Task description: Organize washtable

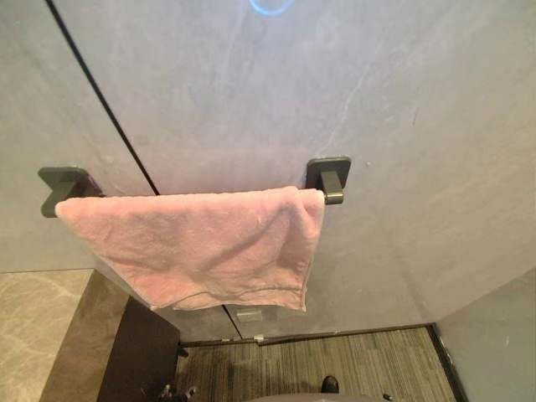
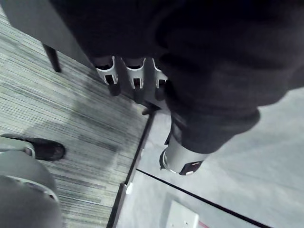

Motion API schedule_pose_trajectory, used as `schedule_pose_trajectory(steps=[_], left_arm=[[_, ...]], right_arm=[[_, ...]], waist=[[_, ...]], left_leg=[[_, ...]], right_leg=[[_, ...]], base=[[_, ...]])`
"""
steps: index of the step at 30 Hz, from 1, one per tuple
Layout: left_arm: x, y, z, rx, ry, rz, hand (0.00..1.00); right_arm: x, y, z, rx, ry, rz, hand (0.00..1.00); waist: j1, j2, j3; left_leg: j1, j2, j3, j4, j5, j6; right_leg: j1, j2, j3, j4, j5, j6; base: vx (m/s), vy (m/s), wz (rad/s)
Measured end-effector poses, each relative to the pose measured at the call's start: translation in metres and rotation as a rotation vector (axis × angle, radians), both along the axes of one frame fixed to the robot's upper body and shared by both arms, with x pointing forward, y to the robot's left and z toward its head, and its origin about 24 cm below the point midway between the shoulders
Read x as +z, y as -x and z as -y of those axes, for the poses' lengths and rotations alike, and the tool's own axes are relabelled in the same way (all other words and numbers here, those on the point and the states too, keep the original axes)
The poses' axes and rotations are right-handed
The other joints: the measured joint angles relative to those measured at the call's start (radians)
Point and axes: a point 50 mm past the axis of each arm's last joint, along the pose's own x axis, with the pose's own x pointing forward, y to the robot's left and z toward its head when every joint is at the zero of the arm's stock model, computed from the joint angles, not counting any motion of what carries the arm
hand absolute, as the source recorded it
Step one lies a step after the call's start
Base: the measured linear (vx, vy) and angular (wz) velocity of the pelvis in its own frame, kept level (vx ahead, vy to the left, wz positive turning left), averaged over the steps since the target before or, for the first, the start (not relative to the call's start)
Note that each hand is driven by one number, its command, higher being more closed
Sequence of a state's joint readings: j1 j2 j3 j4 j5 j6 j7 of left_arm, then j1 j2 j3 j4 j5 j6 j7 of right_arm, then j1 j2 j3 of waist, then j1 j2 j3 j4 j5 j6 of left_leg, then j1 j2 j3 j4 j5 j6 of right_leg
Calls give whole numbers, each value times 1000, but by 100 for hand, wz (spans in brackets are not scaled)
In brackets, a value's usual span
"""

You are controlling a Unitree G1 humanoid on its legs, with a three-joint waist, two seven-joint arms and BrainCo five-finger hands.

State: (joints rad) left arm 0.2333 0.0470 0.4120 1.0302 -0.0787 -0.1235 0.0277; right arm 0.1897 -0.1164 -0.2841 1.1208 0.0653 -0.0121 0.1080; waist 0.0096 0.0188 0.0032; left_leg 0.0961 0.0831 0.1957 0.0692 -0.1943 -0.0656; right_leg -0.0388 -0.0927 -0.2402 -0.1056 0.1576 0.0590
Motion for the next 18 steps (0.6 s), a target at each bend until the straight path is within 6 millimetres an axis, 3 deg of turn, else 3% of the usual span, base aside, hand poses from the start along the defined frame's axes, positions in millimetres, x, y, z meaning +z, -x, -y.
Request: schedule_pose_trajectory(steps=[7, 13, 18], left_arm=[[-6, 13, 10, 76, 33, -75, 0], [-5, -9, 16, 16, 40, -31, 0], [-2, -25, 16, -12, 32, 19, 0]], right_arm=[[-1, -3, 0, 1, 33, -32, 0], [0, -17, -2, 67, 38, -13, 0], [4, -47, -4, 188, 62, 39, 0]], waist=[[1, -6, 5], [2, -2, 13], [1, -1, 62]], left_leg=[[8, 1, -1, -5, 0, 0], [-5, 13, -17, 1, -1, -3], [-31, 21, -31, 19, -1, -7]], right_leg=[[7, 2, -1, 0, -4, 1], [6, 16, -10, 1, -19, 0], [-3, 18, -28, 5, -22, -3]], base=[[-1, 0, 1], [21, -14, 7], [25, -8, 10]])
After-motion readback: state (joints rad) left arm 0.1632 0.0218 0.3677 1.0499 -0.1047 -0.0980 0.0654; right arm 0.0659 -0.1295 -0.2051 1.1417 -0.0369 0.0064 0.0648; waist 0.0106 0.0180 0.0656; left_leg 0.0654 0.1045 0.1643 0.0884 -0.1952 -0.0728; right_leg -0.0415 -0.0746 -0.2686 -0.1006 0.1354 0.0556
